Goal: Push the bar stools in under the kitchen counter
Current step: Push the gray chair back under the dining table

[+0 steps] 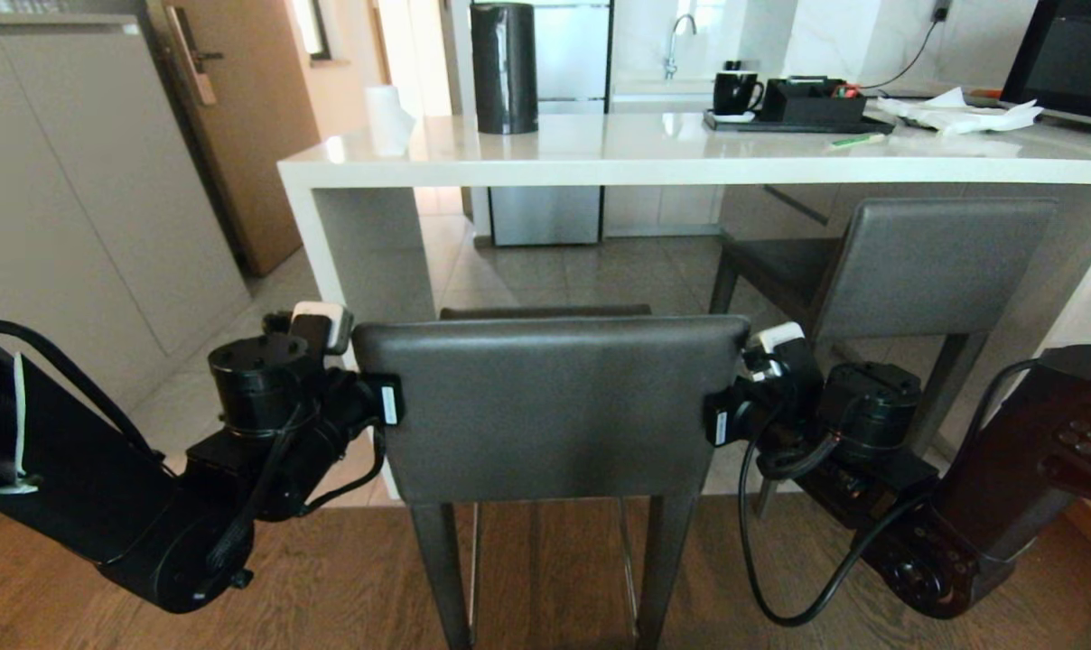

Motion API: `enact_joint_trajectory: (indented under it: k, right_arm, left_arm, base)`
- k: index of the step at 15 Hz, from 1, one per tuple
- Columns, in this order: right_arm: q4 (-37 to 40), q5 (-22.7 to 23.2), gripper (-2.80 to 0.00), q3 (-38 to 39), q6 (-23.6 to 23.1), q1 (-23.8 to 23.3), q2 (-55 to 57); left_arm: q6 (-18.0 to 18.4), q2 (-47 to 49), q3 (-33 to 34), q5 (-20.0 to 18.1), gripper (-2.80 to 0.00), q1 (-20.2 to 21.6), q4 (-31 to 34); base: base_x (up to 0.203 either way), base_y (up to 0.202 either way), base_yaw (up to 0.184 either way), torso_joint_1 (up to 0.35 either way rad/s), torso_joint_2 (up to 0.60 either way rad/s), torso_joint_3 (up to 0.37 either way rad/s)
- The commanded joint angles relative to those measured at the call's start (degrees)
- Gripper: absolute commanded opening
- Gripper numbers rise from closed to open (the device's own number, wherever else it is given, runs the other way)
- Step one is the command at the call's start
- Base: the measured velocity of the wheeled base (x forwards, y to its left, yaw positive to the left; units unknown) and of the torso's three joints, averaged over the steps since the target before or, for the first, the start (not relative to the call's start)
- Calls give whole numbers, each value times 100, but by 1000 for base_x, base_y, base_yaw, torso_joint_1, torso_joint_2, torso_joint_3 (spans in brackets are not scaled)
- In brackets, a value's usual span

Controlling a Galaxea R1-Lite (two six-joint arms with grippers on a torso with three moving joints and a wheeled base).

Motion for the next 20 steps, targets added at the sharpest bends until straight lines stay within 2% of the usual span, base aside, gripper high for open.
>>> enact_joint_trajectory:
  k: [1,4,20]
  right_arm:
    - [-43,-7,-280,-17,-9,-1,-25]
    - [-43,-7,-280,-52,-9,-9,-16]
    - [-43,-7,-280,-79,-9,-8,11]
  left_arm:
    - [-1,-16,19,10,-280,-2,-23]
    - [6,-17,-6,10,-280,6,-15]
    - [-1,27,1,10,-280,-11,-23]
  base:
    - [0,0,0,0,0,0]
    - [82,0,2,-8,-3,6]
    - [189,0,2,4,2,3]
